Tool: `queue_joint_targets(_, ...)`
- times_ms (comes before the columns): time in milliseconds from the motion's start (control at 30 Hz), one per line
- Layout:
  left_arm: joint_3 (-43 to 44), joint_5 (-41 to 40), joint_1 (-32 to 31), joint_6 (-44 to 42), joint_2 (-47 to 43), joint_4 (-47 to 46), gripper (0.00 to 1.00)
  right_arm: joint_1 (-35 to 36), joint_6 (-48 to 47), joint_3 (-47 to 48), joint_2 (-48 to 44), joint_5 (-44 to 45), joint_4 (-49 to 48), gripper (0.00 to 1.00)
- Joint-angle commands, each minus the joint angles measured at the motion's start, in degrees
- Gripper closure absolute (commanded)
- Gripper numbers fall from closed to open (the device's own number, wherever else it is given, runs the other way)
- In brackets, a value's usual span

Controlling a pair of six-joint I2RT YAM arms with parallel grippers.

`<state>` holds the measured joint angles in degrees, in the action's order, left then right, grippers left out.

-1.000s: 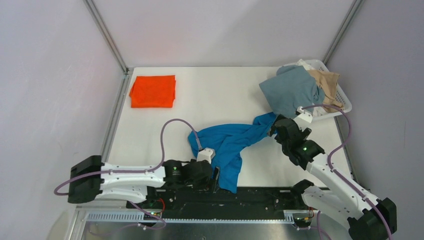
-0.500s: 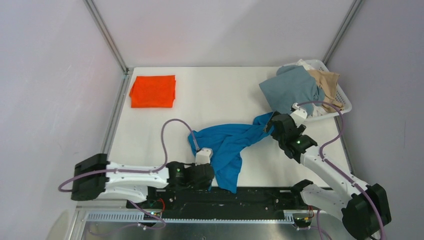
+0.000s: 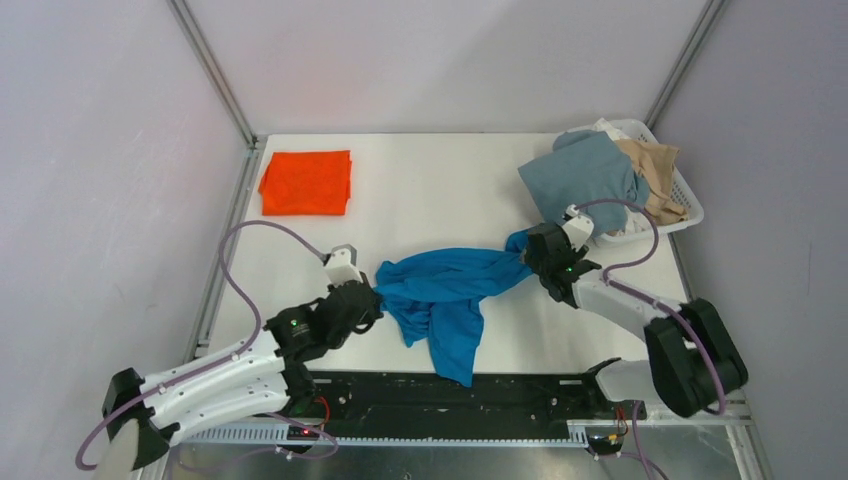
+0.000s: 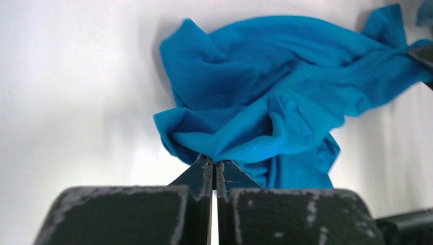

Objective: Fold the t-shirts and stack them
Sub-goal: Flatten out the tshirt

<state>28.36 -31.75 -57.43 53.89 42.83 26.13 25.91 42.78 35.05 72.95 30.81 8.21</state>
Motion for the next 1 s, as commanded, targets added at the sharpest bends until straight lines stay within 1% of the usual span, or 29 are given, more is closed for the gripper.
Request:
queue_joint_targets(0,3.9,-4.3,4.2,-5.5,0.7,0.0,1.0,0.6,0.7,-0.4,5.4,2.6,-12.9,0.47)
queue_joint_targets(33,4.2,-4.4,4.6,-6.3,0.7,0.0,1.0,0.8,0.9,-0.4,5.6,3.0,-14.3,0.56)
queue_joint_targets(67,4.9,-4.9,5.4,-7.1,0.4,0.1,1.0,1.6,0.9,-0.4,5.3,4.4,-15.1,0.7)
queue_joint_targets(100,5.3,-5.3,5.7,-7.5,0.2,0.1,1.0,2.6,0.3,-0.4,4.9,5.2,-15.4,0.76)
queue_joint_targets(133,6.3,-6.2,6.5,-8.7,-0.6,0.2,1.0,3.5,-0.3,-0.4,3.1,6.8,-15.8,0.87)
queue_joint_targets(167,7.1,-6.8,6.9,-9.4,-1.1,0.2,1.0,4.6,-2.1,-0.4,1.8,7.8,-16.0,0.94)
queue_joint_targets(233,9.7,-8.7,7.8,-12.5,-3.2,0.2,1.0,5.8,-5.1,-0.1,-3.4,8.8,-15.8,1.0)
queue_joint_targets(267,12.3,-10.4,7.9,-15.6,-4.9,0.3,1.0,6.2,-5.7,0.1,-7.8,8.7,-14.6,1.0)
queue_joint_targets(300,13.7,-11.3,7.9,-17.0,-5.8,0.4,1.0,6.7,-6.7,0.8,-10.1,8.4,-13.7,1.0)
queue_joint_targets(333,16.7,-12.8,7.9,-20.2,-7.7,0.4,1.0,6.9,-6.9,1.4,-15.4,7.9,-10.8,1.0)
queue_joint_targets(367,18.3,-13.4,7.9,-21.6,-8.6,0.4,1.0,7.5,-7.5,2.8,-17.8,7.6,-9.6,1.0)
queue_joint_targets(400,21.5,-14.0,7.9,-24.1,-10.4,0.3,1.0,7.8,-7.5,3.7,-23.0,6.7,-5.8,1.0)
queue_joint_targets(433,23.0,-14.0,7.9,-25.4,-11.2,0.3,1.0,8.3,-7.4,6.0,-27.7,6.0,-4.0,1.0)
queue_joint_targets(467,26.5,-12.0,7.9,-28.1,-12.7,0.2,1.0,8.6,-7.5,8.9,-29.7,3.4,-1.8,1.0)
queue_joint_targets(500,28.3,-10.4,7.9,-29.6,-13.1,0.1,1.0,8.9,-8.1,10.6,-33.0,0.1,-0.7,1.0)
queue_joint_targets(533,32.2,-6.3,7.9,-32.3,-13.5,0.2,1.0,9.2,-8.4,14.2,-34.3,-1.8,1.1,1.0)
queue_joint_targets(567,34.2,-2.6,7.9,-33.3,-13.7,0.2,1.0,9.7,-9.1,16.2,-35.8,-5.4,2.0,1.0)
queue_joint_targets(600,37.9,-0.9,7.9,-35.2,-13.7,0.2,1.0,10.0,-9.3,20.7,-36.3,-6.9,4.5,1.0)
queue_joint_targets(633,39.6,2.3,7.9,-36.0,-13.7,0.2,1.0,10.9,-9.5,22.7,-36.7,-8.9,5.7,1.0)
queue_joint_targets(667,42.9,4.0,7.9,-37.4,-13.7,0.2,1.0,11.3,-9.9,26.8,-36.8,-10.0,7.7,1.0)
queue_joint_targets(700,44.4,7.8,7.9,-38.1,-13.8,0.2,1.0,12.0,-10.8,28.9,-36.7,-11.9,8.5,1.0)
queue_joint_targets(733,47.3,9.9,7.9,-39.2,-13.8,0.2,1.0,12.3,-11.2,32.5,-36.7,-12.8,9.8,1.0)
queue_joint_targets(767,48.7,13.6,7.9,-39.6,-13.9,0.1,1.0,12.6,-11.9,34.3,-36.5,-14.8,10.3,1.0)
queue_joint_targets(833,53.6,18.6,7.9,-40.9,-13.9,0.2,1.0,12.7,-12.7,38.9,-36.3,-18.4,11.2,1.0)
queue_joint_targets(900,56.3,22.2,7.9,-41.6,-13.8,0.2,1.0,12.8,-12.9,42.4,-36.4,-21.8,11.1,1.0)
queue_joint_targets(967,58.2,23.9,7.9,-41.9,-13.6,0.2,1.0,12.7,-13.3,44.7,-36.4,-23.8,10.5,1.0)
